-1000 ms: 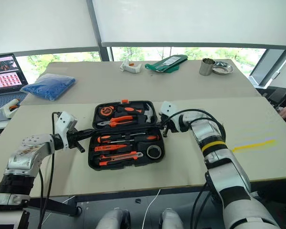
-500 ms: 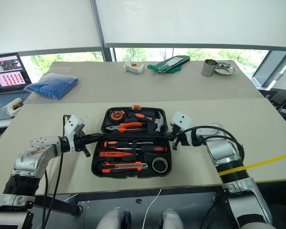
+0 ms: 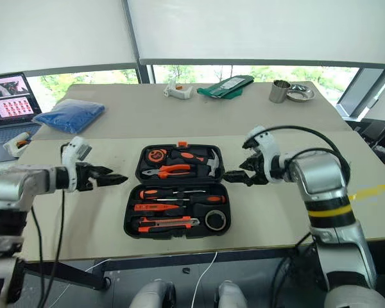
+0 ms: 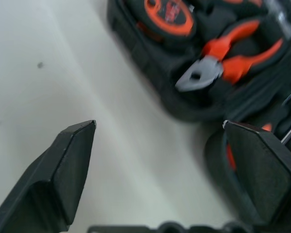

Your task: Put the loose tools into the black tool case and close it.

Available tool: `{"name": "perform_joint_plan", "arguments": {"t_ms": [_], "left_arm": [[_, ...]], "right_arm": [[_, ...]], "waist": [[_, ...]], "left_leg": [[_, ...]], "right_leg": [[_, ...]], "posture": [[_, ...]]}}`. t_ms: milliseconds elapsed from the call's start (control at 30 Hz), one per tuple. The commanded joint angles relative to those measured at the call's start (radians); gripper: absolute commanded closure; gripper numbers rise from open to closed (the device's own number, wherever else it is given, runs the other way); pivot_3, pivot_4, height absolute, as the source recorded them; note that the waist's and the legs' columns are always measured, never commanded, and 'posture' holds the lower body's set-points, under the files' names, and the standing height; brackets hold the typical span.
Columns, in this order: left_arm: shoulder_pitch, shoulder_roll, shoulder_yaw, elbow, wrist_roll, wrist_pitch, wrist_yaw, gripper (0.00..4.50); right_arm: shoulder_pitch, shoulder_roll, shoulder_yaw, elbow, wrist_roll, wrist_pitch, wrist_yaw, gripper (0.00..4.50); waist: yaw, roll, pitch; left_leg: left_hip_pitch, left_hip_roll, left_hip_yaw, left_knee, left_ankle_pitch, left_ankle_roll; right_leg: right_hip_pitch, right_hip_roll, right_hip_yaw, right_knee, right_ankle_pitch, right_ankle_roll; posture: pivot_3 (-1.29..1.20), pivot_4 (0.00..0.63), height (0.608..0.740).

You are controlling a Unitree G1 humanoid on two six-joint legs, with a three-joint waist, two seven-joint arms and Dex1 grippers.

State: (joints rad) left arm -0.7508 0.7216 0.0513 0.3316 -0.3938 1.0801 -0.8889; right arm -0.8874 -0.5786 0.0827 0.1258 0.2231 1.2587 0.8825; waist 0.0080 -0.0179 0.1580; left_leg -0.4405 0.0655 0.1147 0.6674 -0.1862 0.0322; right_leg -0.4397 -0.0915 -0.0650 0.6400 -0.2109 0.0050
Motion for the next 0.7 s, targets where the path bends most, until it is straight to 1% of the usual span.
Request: {"name": "perform_joint_plan", "arguments": {"t_ms": [33, 100, 267, 400, 600, 700], "left_arm": [[-0.065, -0.039, 0.012, 0.050, 0.017, 0.049, 0.088, 0.00], [-0.085, -0.061, 0.005, 0.071, 0.030, 0.045, 0.120, 0.00], [-0.110, -0.099, 0.021, 0.109, 0.027, 0.042, 0.155, 0.00], [-0.122, -0.116, 0.015, 0.140, 0.037, 0.028, 0.167, 0.00], [-0.138, -0.122, 0.038, 0.171, 0.031, 0.022, 0.181, 0.00], [-0.130, -0.120, 0.033, 0.177, 0.037, 0.017, 0.184, 0.00]], "right_arm": [[-0.060, 0.031, -0.006, 0.122, -0.001, -0.012, -0.057, 0.25], [-0.090, 0.051, -0.003, 0.189, -0.007, -0.032, -0.080, 0.25], [-0.138, 0.079, 0.026, 0.298, -0.019, -0.053, -0.119, 0.25], [-0.180, 0.122, 0.000, 0.392, -0.008, -0.068, -0.155, 0.25], [-0.204, 0.146, 0.015, 0.455, -0.013, -0.096, -0.169, 0.25], [-0.207, 0.156, 0.022, 0.497, -0.031, -0.126, -0.193, 0.98]], "waist": [[-0.003, 0.000, 0.000], [-0.008, -0.001, 0.001], [-0.021, -0.001, 0.001], [-0.024, -0.001, 0.001], [-0.026, -0.001, 0.001], [-0.026, -0.001, 0.001]], "left_leg": [[0.000, 0.000, 0.000, 0.000, 0.000, 0.000], [0.000, 0.000, 0.000, 0.000, 0.000, 0.000], [-0.002, 0.000, 0.000, -0.001, 0.000, 0.000], [-0.001, 0.000, 0.000, -0.001, 0.000, 0.000], [-0.001, 0.000, 0.000, -0.001, 0.000, 0.000], [-0.001, 0.000, 0.000, -0.001, 0.000, 0.000]], "right_leg": [[0.000, 0.000, 0.000, 0.001, 0.000, 0.000], [-0.001, 0.000, 0.000, 0.001, 0.003, -0.005], [-0.002, 0.000, 0.000, 0.002, 0.003, -0.005], [-0.002, 0.000, 0.000, 0.003, 0.003, -0.006], [-0.002, 0.000, 0.000, 0.003, 0.003, -0.006], [-0.002, 0.000, 0.000, 0.003, 0.003, -0.006]], "posture": [[0.00, 0.150, 0.740], [0.00, 0.150, 0.740], [0.00, 0.150, 0.740], [0.00, 0.150, 0.740], [0.00, 0.150, 0.740], [0.00, 0.150, 0.740]]}}
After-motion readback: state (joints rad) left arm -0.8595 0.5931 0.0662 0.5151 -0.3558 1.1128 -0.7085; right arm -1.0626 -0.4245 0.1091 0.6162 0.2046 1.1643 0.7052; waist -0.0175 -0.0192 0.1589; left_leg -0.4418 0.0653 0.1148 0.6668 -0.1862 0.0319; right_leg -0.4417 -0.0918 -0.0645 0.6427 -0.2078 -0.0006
